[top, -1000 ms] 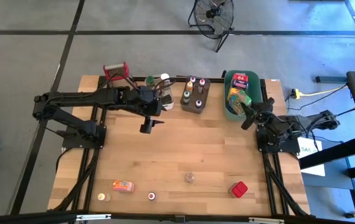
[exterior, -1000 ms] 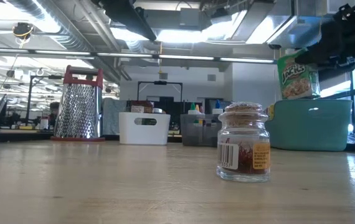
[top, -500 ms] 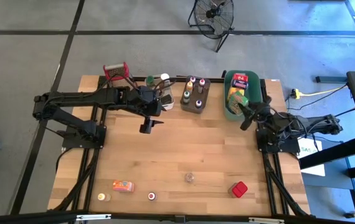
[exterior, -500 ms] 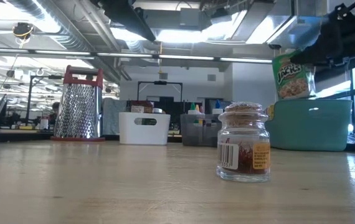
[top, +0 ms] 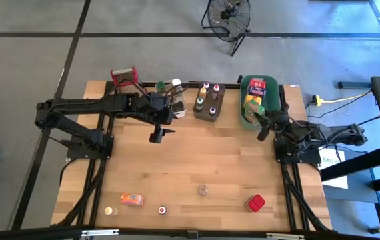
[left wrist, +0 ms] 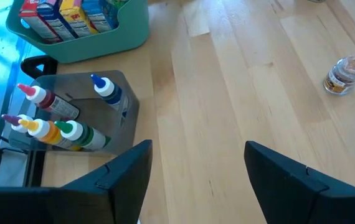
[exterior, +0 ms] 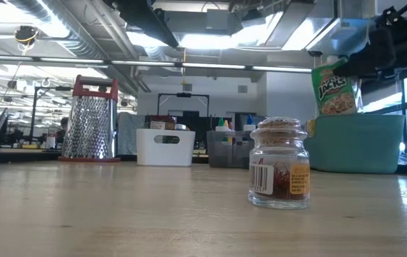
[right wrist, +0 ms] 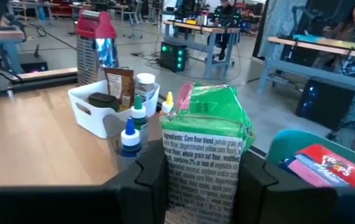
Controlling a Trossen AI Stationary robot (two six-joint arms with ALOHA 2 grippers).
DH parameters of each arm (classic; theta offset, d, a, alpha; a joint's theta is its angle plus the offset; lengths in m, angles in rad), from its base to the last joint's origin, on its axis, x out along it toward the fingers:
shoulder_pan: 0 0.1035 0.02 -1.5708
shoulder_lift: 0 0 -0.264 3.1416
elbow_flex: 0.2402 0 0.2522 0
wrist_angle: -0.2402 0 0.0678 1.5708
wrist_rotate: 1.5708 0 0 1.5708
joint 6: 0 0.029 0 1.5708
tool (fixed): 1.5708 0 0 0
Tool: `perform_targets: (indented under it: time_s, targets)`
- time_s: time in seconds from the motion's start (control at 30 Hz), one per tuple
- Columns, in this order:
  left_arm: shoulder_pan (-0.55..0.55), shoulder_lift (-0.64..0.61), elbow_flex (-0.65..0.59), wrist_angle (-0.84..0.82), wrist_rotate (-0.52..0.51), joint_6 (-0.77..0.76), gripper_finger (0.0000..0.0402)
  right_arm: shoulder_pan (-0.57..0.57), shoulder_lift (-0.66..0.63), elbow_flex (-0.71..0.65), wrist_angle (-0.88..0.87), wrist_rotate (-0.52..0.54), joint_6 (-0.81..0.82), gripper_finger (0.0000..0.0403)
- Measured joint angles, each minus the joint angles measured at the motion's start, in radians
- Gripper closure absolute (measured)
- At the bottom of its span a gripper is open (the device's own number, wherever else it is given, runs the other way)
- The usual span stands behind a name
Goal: Pick & Place Kitchen Items
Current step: Put the green cereal box into the green bin
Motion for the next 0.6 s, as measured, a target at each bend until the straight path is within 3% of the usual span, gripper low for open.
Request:
perform_targets:
  time_s: [0.33, 0.6]
  targets:
    - [0.000, 0.000, 0.000, 0.000, 0.000, 0.000, 0.0151, -0.084, 0.000, -0.002, -0.012, -0.009, -0.044, 0.0283]
    - [0.000, 0.000, 0.000, 0.000, 0.000, 0.000, 0.0152, -0.189, 0.002, -0.005, -0.029, -0.141, -0.045, 0.0283]
